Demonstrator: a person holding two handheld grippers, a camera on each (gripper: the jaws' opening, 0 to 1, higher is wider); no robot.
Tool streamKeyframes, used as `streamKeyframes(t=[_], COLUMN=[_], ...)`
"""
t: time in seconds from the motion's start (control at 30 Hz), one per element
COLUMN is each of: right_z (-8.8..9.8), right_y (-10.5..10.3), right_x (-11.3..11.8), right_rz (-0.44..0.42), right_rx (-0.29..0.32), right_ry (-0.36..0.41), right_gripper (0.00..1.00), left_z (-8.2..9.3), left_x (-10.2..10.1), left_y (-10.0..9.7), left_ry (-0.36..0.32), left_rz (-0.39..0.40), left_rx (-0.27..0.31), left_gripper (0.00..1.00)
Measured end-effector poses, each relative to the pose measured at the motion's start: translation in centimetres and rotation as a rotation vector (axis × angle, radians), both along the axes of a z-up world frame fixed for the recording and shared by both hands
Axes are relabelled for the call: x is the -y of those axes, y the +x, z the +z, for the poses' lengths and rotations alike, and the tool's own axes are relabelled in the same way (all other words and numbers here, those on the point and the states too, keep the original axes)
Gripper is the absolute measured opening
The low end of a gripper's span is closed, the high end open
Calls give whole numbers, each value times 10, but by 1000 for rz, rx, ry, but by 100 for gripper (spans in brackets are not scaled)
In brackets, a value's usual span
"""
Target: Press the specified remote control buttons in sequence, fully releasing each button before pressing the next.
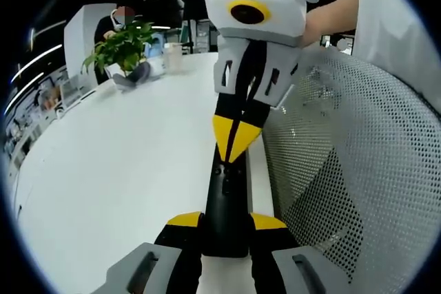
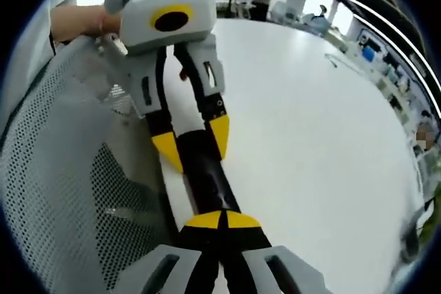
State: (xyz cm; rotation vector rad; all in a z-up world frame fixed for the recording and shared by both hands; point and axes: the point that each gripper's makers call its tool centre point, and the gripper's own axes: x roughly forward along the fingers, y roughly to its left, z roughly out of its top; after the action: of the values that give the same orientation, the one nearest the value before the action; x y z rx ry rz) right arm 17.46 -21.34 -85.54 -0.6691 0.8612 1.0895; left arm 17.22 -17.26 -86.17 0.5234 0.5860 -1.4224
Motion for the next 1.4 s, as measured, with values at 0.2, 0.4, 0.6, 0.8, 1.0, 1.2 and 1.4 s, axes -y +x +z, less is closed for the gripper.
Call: streamKeyframes(t=[0.2, 0.4, 0.6, 0.8, 1.0, 1.2, 1.4], right_z=[1, 2, 1, 1, -1, -2, -2], right_y=[-3, -11, -15, -17, -18, -18, -18], right_x=[-1, -8, -13, -13, -15, -15, -15], right_rz=[-6, 81, 122, 117, 142, 190, 198], right_rx=[31, 74, 88, 76, 89, 108, 110], right_ry=[23, 4, -14, -2, -26, -66, -80], right_gripper=[0, 0, 0, 0, 0, 0, 0], left_z=[0, 0, 0, 0, 0, 0, 0], left_x=[0, 0, 0, 0, 0, 0, 0], left_y=[0, 0, 0, 0, 0, 0, 0], left_ry=[3, 5, 5, 5, 7, 6, 7], left_rz=[3, 4, 5, 4, 3, 2, 2], left_rx=[-1, -1, -1, -1, -1, 0, 0], left_gripper=[25, 25, 25, 25, 25, 25, 25])
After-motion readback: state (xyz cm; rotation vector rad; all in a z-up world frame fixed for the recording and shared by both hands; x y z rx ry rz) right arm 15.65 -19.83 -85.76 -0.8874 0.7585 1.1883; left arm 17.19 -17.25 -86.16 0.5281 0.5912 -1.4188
